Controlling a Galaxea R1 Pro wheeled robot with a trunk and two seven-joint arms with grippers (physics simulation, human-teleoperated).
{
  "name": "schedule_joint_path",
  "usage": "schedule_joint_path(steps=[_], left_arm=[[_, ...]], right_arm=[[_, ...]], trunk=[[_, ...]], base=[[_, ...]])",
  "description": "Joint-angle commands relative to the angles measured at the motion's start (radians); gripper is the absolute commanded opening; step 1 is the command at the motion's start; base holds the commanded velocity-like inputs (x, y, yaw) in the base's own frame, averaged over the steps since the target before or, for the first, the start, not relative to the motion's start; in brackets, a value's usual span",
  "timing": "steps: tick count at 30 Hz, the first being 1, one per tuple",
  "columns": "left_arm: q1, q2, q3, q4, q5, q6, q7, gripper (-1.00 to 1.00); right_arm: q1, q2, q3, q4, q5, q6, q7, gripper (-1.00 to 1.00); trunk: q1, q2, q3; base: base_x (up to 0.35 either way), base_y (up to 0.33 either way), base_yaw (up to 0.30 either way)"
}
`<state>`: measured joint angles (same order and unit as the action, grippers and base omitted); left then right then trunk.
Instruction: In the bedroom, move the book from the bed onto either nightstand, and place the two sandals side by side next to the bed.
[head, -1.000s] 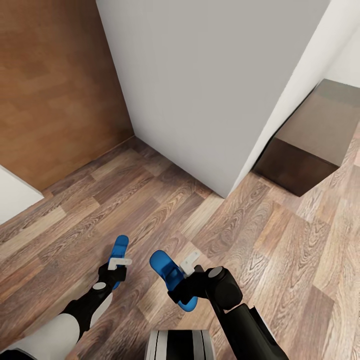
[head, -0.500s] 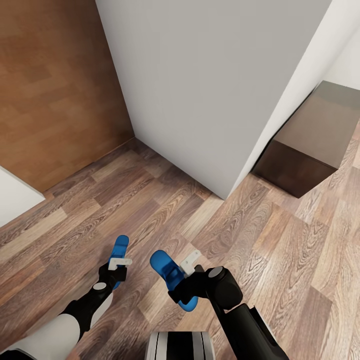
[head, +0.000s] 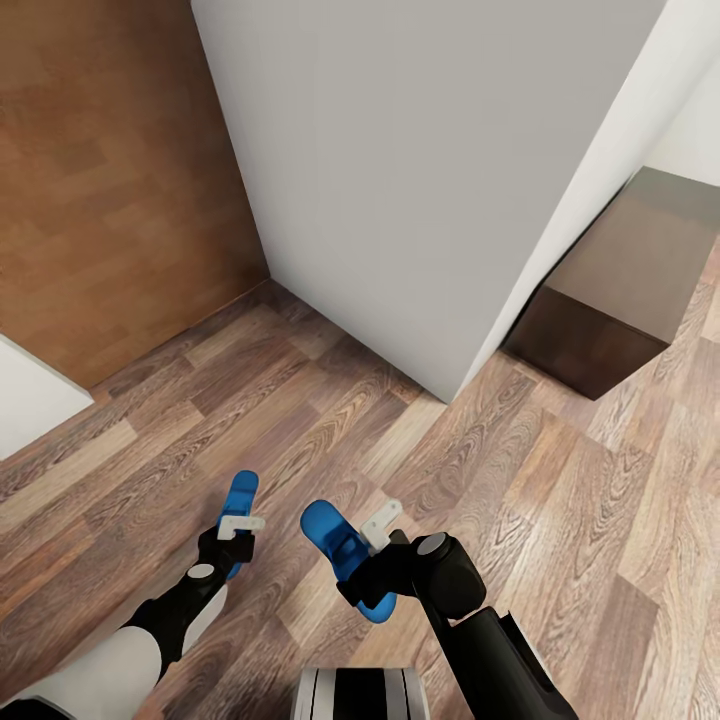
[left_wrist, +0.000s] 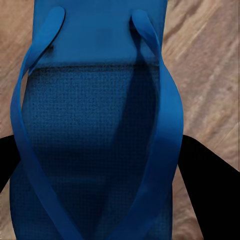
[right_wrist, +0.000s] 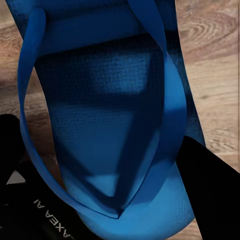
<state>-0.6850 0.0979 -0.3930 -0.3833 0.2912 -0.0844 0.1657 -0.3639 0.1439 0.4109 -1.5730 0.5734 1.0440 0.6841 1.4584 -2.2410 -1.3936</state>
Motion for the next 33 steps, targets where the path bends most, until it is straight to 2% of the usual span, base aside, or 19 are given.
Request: schedule_joint_path(steps=[1,33], left_arm=[[-0.001,0.001,-0.009,0.0,0.01,-0.003,0.007,-1.0],[-0.001,-0.001,-0.007,0.002,0.009,-0.002,0.014,-1.0]], right_arm=[[-0.001,0.0,0.0,-0.001,0.011,0.003,0.009,-1.0],[0.0,0.001,-0.003,-0.002,0.014,0.003,0.008,-1.0]], trunk=[[-0.004,0.007,0.003],[-0.127,0.231,0.103]], base=[[0.0,0.0,0.0],[0.0,0.0,0.0]])
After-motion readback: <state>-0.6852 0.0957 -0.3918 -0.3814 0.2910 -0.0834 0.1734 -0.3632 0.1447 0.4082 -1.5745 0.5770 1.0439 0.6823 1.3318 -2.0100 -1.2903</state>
